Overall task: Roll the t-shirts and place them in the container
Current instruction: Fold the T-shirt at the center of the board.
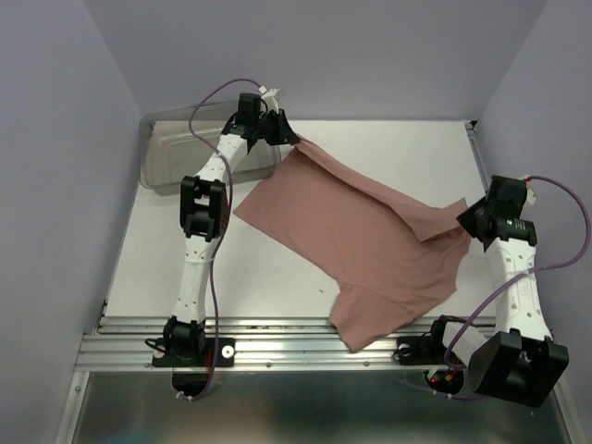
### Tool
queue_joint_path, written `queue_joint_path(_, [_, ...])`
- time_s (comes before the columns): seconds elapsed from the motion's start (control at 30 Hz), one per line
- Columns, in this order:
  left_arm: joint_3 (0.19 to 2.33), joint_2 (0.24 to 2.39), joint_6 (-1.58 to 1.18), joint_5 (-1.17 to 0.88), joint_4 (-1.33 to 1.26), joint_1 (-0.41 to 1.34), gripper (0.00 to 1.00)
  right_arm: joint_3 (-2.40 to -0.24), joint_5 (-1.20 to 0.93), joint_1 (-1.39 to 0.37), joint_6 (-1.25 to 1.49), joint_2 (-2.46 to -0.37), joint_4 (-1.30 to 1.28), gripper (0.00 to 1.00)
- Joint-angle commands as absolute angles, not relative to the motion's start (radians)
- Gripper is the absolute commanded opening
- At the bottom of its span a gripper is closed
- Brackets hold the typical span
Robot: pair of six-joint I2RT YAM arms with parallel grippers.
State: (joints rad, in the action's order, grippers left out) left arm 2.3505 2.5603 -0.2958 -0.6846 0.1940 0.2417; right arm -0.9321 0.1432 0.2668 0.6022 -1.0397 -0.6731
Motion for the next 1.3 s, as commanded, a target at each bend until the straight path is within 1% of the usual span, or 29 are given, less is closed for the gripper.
queue_joint_path(0.0, [2.39,2.462,-0.252,-0.71,0.222,0.233,0.0,-0.934,0.13,0.27,0.614,-1.011,-0.678,0.01])
queue_joint_path(0.23, [2.376,2.428,-0.224,-0.692,0.281,0.232,0.0,-0.925,0.104,0.27,0.623,-0.988,-0.698,0.01])
queue_joint_path(0.4, [2.396,2.442,-0.218,-0.686,0.313,0.227,0.0,-0.91,0.08,0.27,0.632,-0.971,-0.719,0.01])
queue_joint_path(0.8, [2.402,2.462,-0.221,-0.69,0.331,0.199,0.0,-0.795,-0.032,0.27,0.675,-0.893,-0.802,0.01])
queue_joint_path(0.87, [2.401,2.464,-0.219,-0.698,0.334,0.199,0.0,-0.79,-0.015,0.27,0.678,-0.884,-0.824,0.05])
queue_joint_path(0.9, [2.401,2.464,-0.222,-0.703,0.333,0.199,0.0,-0.79,-0.008,0.27,0.68,-0.882,-0.833,0.08])
queue_joint_path(0.93, [2.402,2.467,-0.222,-0.712,0.331,0.198,0.12,-0.793,-0.005,0.27,0.684,-0.882,-0.854,0.27])
queue_joint_path(0.97, [2.402,2.468,-0.224,-0.718,0.33,0.198,0.21,-0.795,-0.005,0.27,0.686,-0.882,-0.862,0.33])
queue_joint_path(1.0, [2.402,2.468,-0.225,-0.724,0.328,0.198,0.33,-0.798,-0.006,0.27,0.69,-0.881,-0.876,0.36])
queue_joint_path(1.03, [2.402,2.468,-0.229,-0.735,0.324,0.198,0.5,-0.802,0.026,0.27,0.696,-0.881,-0.883,0.39])
queue_joint_path(1.07, [2.402,2.47,-0.229,-0.739,0.319,0.198,0.55,-0.808,0.028,0.27,0.709,-0.881,-0.891,0.42])
queue_joint_path(1.1, [2.404,2.47,-0.23,-0.739,0.315,0.198,0.59,-0.81,0.028,0.27,0.71,-0.882,-0.9,0.52])
queue_joint_path(1.17, [2.41,2.471,-0.238,-0.744,0.307,0.196,0.66,-0.821,0.034,0.27,0.716,-0.884,-0.908,0.63])
queue_joint_path(1.23, [2.419,2.474,-0.244,-0.756,0.298,0.196,0.67,-0.827,0.051,0.27,0.716,-0.893,-0.917,0.74])
queue_joint_path(1.27, [2.43,2.476,-0.251,-0.761,0.293,0.196,0.67,-0.836,0.073,0.27,0.716,-0.894,-0.919,0.74])
